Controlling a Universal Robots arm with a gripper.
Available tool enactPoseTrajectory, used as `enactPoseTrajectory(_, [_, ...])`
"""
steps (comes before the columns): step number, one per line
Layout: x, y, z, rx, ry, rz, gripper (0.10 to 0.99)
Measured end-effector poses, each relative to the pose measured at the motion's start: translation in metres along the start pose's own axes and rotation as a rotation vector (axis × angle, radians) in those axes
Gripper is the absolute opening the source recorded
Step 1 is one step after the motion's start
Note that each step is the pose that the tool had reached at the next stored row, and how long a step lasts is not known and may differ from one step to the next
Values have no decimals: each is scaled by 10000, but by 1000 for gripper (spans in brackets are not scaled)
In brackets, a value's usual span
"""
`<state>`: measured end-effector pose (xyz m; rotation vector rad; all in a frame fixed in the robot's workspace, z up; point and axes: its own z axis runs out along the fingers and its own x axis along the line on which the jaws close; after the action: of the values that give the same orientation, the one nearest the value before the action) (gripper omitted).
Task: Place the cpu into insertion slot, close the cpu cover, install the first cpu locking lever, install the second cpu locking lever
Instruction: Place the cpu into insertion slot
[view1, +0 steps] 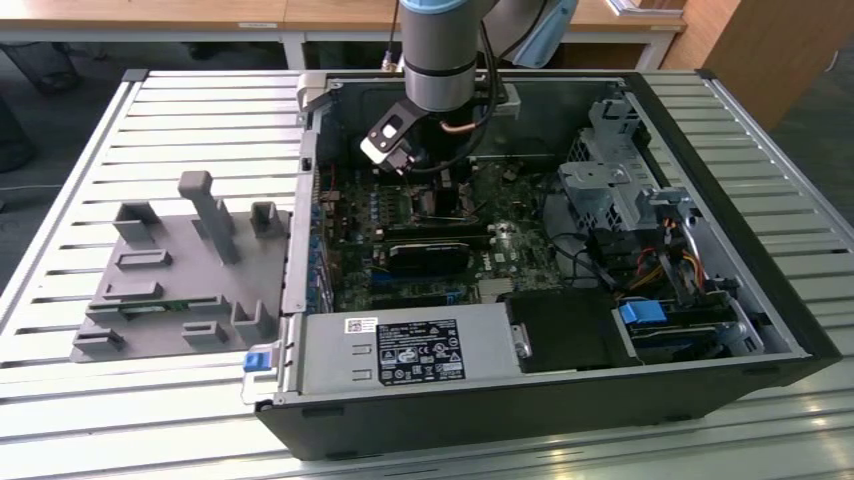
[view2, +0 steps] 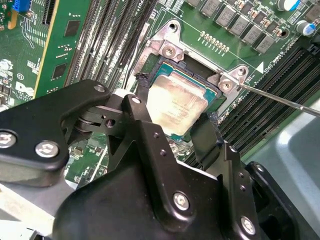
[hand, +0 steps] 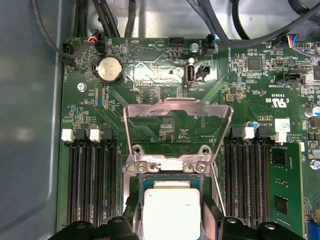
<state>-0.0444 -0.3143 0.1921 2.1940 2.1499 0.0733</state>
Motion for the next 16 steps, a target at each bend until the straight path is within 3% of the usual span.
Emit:
enactPoseTrajectory(12, [-3, 14, -157, 18, 136, 9, 596])
enactPoseTrajectory(15, [-8, 17, -171, 59, 214, 16, 416])
enactPoseTrajectory(16, [-10, 19, -174, 80, 221, 17, 416])
